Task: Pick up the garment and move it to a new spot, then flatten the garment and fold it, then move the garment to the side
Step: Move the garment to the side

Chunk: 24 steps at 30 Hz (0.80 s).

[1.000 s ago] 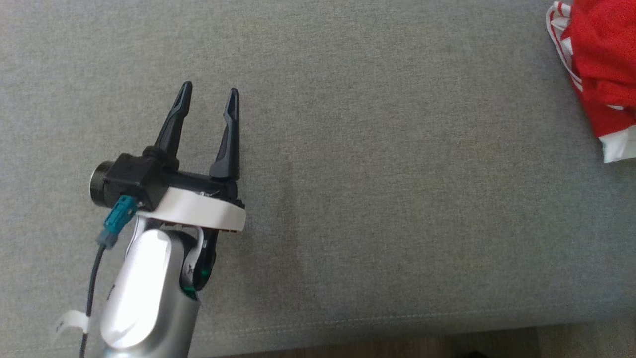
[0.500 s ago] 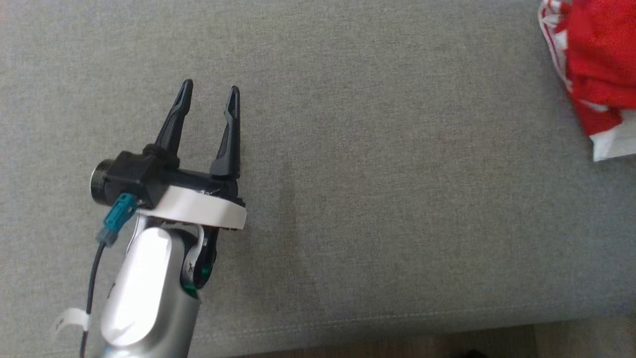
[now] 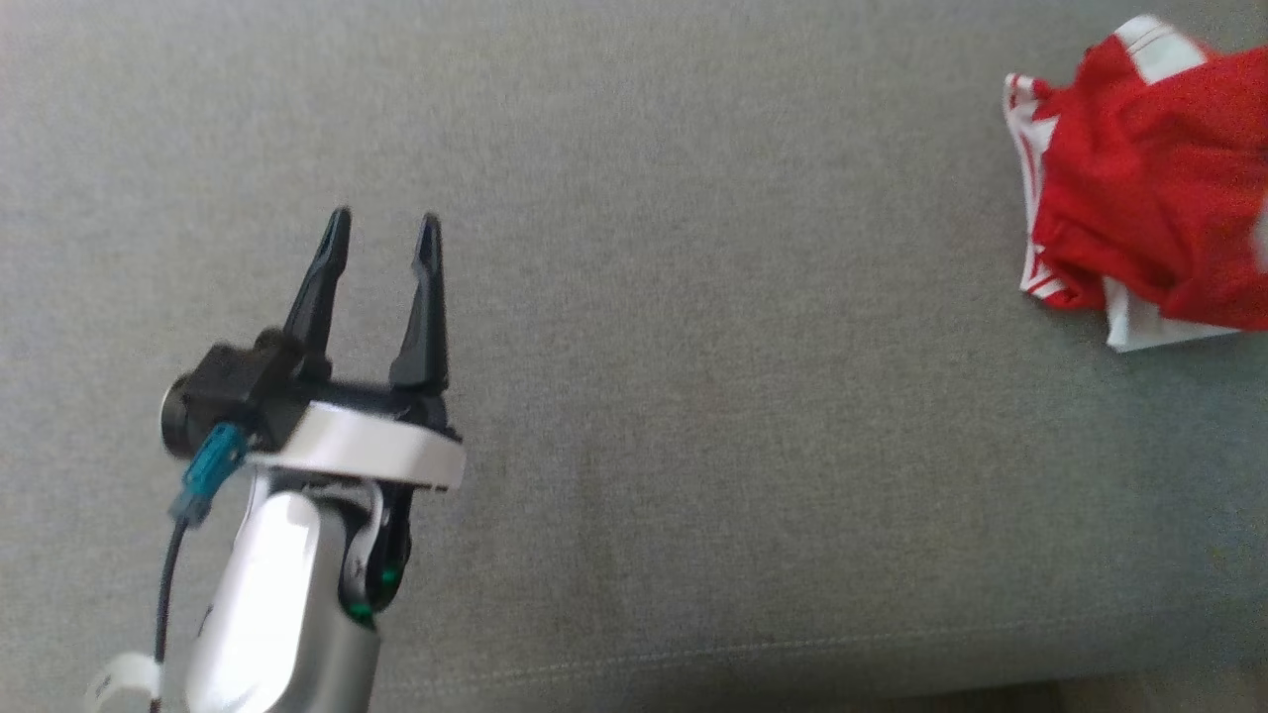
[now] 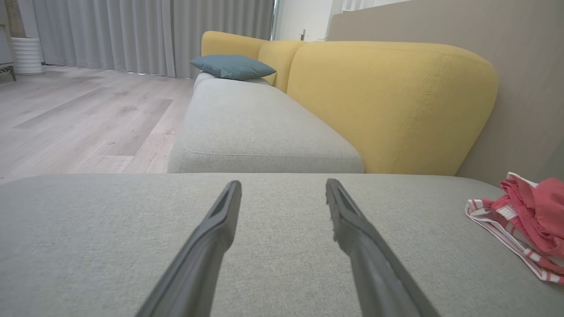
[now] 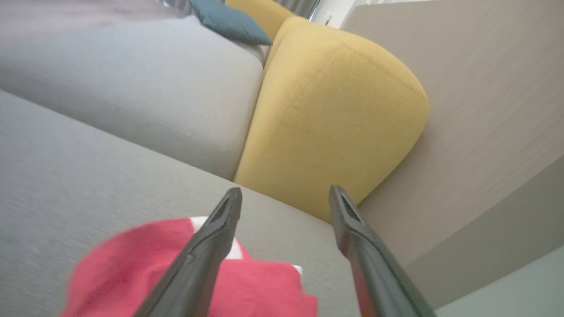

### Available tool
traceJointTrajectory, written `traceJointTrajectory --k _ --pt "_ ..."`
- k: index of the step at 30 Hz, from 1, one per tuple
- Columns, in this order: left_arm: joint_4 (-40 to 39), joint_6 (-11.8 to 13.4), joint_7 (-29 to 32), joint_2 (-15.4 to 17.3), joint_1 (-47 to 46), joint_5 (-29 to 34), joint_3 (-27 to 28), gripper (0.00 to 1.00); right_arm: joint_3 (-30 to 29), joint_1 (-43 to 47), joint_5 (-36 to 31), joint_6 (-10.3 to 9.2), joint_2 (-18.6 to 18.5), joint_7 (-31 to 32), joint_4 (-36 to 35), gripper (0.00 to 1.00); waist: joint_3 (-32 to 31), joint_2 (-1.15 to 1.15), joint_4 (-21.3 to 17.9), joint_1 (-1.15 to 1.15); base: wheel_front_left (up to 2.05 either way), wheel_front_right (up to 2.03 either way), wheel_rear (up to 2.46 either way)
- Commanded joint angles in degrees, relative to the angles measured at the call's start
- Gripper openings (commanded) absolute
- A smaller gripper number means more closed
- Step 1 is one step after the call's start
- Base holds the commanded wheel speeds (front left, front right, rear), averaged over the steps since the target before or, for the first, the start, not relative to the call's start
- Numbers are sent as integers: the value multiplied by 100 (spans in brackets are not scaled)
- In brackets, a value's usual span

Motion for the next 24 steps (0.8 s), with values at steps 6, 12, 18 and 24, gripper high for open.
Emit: traceJointTrajectory --k 6,12,18,24 --pt "-283 8 -69 48 275 51 428 100 -368 712 -241 36 1242 -1054 -738 100 -743 0 1 0 0 0 0" --pt "-301 2 -69 48 551 96 495 100 -550 1401 -401 36 2177 -1654 -907 100 -1098 0 16 0 0 0 0" --pt "-319 102 -69 48 957 48 449 100 -712 2348 -583 36 2806 -2006 -1149 100 -1411 0 20 0 0 0 0" --pt "-356 240 -69 48 1353 -18 347 100 -427 3118 -184 36 2839 -2077 -1369 100 -1637 0 29 0 0 0 0"
